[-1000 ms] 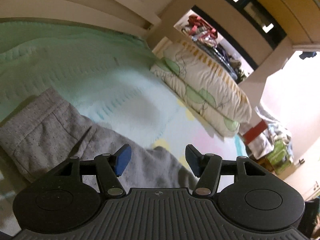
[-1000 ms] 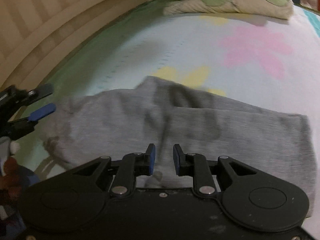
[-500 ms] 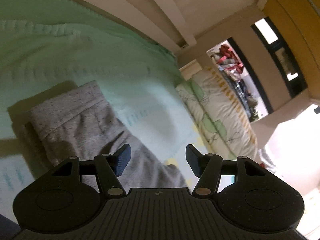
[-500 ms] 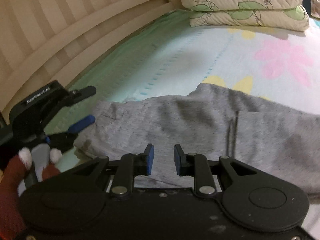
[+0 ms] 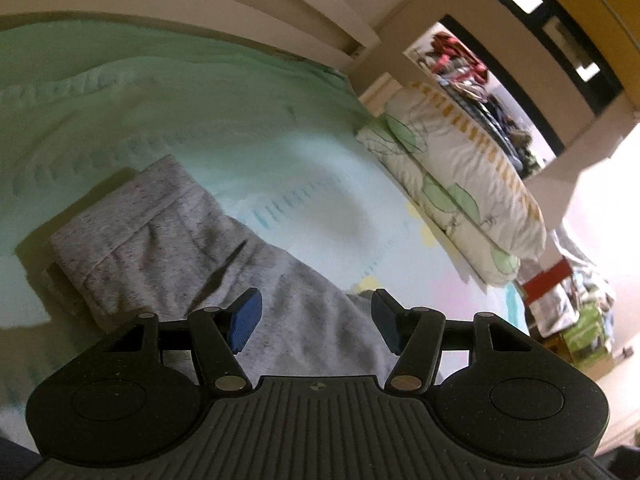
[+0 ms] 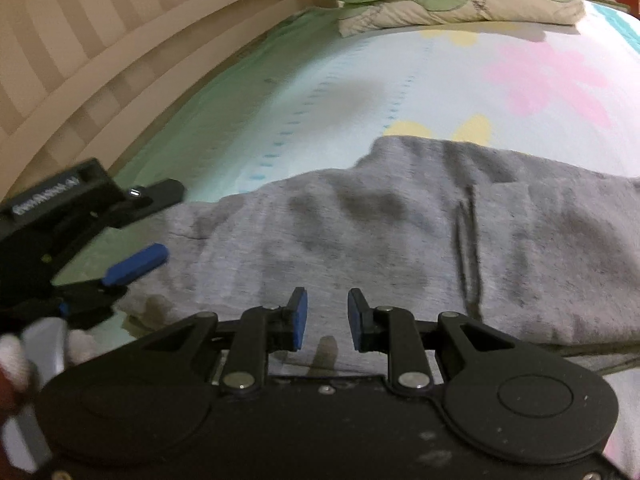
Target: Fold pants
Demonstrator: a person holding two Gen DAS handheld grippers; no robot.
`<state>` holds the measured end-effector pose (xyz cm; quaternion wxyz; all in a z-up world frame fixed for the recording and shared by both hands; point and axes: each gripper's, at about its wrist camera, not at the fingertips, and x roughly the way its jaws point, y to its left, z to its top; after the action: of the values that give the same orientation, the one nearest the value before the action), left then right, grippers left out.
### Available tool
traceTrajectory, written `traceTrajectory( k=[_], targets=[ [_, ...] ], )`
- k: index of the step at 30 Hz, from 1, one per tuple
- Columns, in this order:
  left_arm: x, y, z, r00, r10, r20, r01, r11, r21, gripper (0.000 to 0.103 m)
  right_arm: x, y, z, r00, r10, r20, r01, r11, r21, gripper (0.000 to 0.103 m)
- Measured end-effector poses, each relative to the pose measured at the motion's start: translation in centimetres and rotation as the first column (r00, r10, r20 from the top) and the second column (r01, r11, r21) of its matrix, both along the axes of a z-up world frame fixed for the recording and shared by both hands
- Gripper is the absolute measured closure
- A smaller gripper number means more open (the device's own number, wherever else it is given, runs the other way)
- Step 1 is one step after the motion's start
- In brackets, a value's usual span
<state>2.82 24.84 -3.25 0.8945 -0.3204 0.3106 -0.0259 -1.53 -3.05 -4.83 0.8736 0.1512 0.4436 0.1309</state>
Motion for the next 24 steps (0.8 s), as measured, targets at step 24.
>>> traceTrajectory(
  k=[24],
  targets=[
    [0.8,1.4,-3.2,0.998,-0.029,-0.047,0.023,0.992,-0.124,0.032,6.5,0.4,-2.4,0.996,-0.08,0.044,0.087,0.981,-0.172,0.076]
  ],
)
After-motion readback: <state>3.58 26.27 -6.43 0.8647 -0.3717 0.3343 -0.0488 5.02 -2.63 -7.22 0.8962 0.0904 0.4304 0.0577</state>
